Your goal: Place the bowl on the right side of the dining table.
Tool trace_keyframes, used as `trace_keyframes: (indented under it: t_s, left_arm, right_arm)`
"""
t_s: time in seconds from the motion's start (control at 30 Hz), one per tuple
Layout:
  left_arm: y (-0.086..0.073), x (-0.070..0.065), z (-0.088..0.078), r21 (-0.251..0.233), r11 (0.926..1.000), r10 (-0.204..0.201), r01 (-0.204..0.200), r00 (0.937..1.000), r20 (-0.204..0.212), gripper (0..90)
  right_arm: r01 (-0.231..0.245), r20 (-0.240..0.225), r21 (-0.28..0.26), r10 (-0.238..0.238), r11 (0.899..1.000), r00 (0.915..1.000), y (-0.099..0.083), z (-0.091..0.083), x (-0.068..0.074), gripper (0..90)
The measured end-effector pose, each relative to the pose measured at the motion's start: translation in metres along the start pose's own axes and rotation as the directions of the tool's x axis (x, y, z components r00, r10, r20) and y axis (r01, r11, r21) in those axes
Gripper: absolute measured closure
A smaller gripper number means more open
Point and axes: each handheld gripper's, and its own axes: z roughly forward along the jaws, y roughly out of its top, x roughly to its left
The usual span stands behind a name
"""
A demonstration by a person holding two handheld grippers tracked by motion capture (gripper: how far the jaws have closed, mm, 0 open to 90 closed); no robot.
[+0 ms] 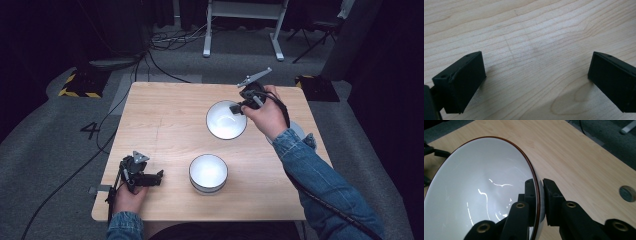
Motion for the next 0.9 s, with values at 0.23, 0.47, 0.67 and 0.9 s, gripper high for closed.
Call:
trace_keyframes:
  t_s: [0.23, 0.47, 0.67, 0.9]
  left_arm:
    - [0.000, 0.000, 0.000, -0.001, 1.0000, -0.001, 0.001, 1.0000, 0.000, 1.4]
    - [0.000, 0.000, 0.000, -0.001, 1.0000, -0.001, 0.001, 1.0000, 0.000, 1.4]
    - [0.000, 0.000, 0.000, 0.000, 1.0000, -0.003, 0.003, 1.0000, -0.001, 1.4]
    - [0.000, 0.000, 0.000, -0.001, 1.0000, -0.004, 0.004, 1.0000, -0.001, 1.4]
  right_arm:
    - [-0.088, 0.064, -0.008, 0.088, 0.996, 0.9941, -0.007, -0.010, -0.035, 82.0]
    - [-0.152, 0.117, -0.021, 0.153, 0.988, 0.9813, -0.016, -0.019, -0.063, 82.0]
    - [-0.198, 0.180, -0.010, 0.197, 0.980, 0.9639, -0.023, -0.028, -0.087, 82.0]
    - [-0.237, 0.239, -0.016, 0.234, 0.971, 0.9424, -0.035, -0.042, -0.113, 81.9]
